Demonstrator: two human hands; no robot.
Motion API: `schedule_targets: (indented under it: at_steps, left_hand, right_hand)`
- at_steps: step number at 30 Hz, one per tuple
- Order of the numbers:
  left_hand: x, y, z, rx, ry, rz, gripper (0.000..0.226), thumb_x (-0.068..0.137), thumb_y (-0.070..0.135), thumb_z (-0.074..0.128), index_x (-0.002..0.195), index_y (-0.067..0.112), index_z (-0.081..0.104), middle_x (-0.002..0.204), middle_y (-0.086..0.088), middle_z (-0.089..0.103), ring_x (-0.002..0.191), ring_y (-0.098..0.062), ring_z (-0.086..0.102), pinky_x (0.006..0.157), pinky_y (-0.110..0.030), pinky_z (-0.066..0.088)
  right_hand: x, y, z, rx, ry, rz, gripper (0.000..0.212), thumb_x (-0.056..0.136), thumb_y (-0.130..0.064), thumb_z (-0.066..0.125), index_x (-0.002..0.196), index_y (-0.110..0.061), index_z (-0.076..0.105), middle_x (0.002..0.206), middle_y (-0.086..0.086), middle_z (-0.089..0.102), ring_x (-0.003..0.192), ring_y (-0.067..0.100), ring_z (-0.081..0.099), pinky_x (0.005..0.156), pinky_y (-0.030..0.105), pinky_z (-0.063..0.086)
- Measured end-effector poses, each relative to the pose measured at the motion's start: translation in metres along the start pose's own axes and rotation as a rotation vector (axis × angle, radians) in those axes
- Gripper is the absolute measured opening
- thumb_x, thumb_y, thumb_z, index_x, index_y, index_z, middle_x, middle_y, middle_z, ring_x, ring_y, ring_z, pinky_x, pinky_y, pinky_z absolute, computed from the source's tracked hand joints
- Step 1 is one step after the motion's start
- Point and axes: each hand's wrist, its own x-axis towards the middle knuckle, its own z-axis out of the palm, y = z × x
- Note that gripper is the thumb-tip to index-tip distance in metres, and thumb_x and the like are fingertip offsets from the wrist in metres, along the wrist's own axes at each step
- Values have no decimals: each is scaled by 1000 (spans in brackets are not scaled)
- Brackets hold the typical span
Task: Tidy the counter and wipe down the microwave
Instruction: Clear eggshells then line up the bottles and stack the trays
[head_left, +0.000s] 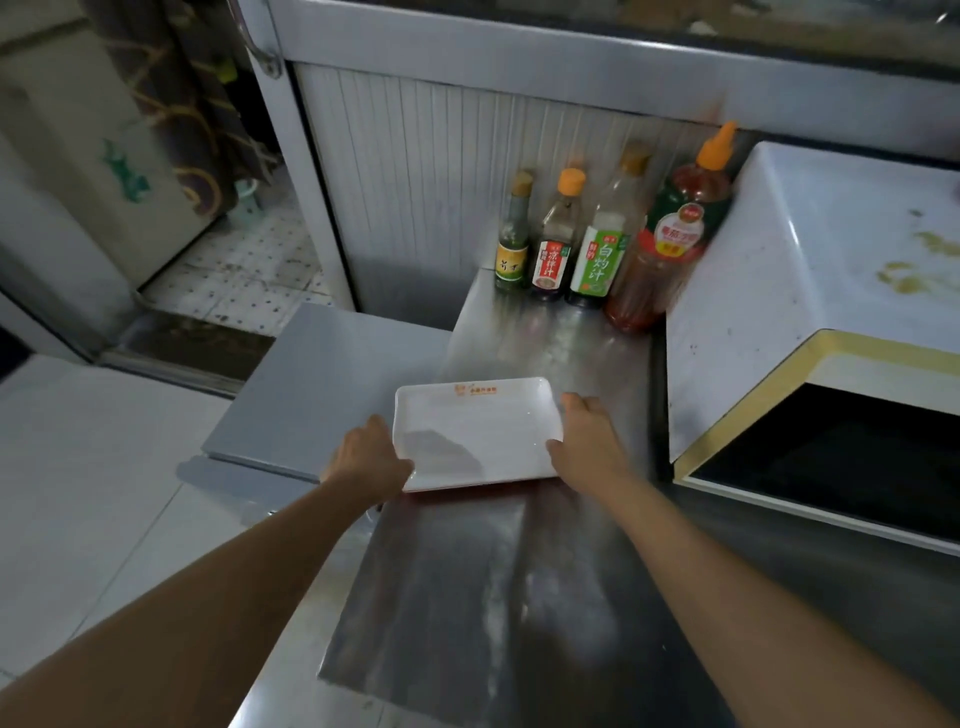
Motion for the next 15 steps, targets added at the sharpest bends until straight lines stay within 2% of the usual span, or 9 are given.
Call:
schedule_targets:
  at_steps: [3,8,15]
  left_hand:
    - [-12,15,-20,58,16,90,55,80,33,66,125,13,41,125,-12,51,113,-31,53,93,-42,47]
    - [-39,53,-60,65,56,319,48,83,32,65,123,14,45,125,-11,52,111,-29,53,91,-38,46]
    - [-88,117,-99,25,52,610,51,84,30,64,129,16,45,128,-8,54,113,-26,54,92,-36,47]
  right_hand:
    - [-14,-11,-22,-6,38,-16,51,84,-13,61,129,-8,39,131,13,42,123,29,40,93,38,44]
    - [-47,-33,-71,-14,176,-48,55,87,-17,61,135,-6,37,138,15,38,126,30,40,99,37,40]
    - [-100,-36,-136,-14,376,14,55,87,-16,59,136,-8,35,132,13,40,125,30,39,98,37,41]
